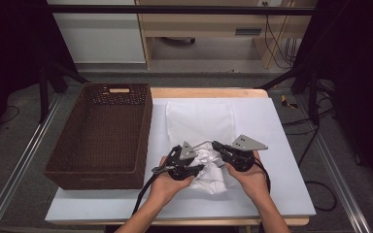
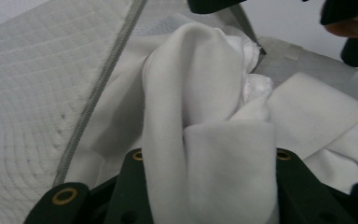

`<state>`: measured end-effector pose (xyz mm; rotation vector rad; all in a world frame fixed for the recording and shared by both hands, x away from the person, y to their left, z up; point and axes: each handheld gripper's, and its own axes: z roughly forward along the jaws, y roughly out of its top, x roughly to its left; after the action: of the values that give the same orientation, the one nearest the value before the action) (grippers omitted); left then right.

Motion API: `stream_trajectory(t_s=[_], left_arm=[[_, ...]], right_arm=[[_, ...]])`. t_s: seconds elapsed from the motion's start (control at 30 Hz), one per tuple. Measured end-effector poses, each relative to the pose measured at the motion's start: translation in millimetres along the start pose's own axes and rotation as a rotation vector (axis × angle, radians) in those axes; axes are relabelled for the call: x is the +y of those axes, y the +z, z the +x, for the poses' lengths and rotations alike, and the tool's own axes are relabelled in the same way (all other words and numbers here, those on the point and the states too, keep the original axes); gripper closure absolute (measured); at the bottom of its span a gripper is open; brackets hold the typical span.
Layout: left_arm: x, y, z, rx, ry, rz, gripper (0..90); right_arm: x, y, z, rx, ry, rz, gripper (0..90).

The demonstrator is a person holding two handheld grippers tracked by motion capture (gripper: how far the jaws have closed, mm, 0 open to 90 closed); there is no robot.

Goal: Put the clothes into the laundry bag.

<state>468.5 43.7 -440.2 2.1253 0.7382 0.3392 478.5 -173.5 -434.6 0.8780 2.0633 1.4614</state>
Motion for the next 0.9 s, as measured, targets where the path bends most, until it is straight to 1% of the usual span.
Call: stream_trajectory(t_s=[0.07,0.17,0.27,0.4,0.47,0.53,0.6,0.7,0.77,0.9], left_arm=[[-0.2,2.2,0.4,0.029,-0.008,0.0,68.0],[-1.0,6.2,1.8,0.048,-0.015,-0.002,67.9],[-1.7,10.3,2.2,0.048,-0.011,-0.002,67.8],[-1.5,14.3,-0.9,0.042,0.014,-0.009,67.6],[0.5,14.5,-2.6,0.046,0.025,-0.013,67.6],[3.2,15.4,-2.2,0.045,0.021,-0.018,67.6],[5.3,17.8,0.3,0.053,0.006,-0.026,67.6],[5.8,24.1,7.7,0.062,-0.034,-0.028,67.6],[5.2,28.0,11.4,0.062,-0.05,-0.029,67.5],[4.0,32.8,12.4,0.063,-0.05,-0.027,66.4]], right_arm=[[0.5,-0.6,0.5,-0.001,0.002,-0.002,89.0],[1.5,-1.6,1.3,0.0,-0.001,-0.006,88.9],[2.6,-1.6,2.6,0.004,-0.001,-0.007,88.9],[3.9,0.5,4.8,0.009,-0.01,-0.005,88.9],[4.5,1.5,6.0,0.012,-0.012,-0.004,89.0],[5.1,1.9,7.1,0.015,-0.014,-0.004,88.9],[5.8,1.9,8.4,0.018,-0.016,-0.007,88.9],[6.6,1.4,10.1,0.024,-0.021,-0.009,88.9],[6.6,1.5,10.8,0.026,-0.027,-0.007,89.0],[6.3,2.6,11.6,0.033,-0.028,-0.003,89.0]])
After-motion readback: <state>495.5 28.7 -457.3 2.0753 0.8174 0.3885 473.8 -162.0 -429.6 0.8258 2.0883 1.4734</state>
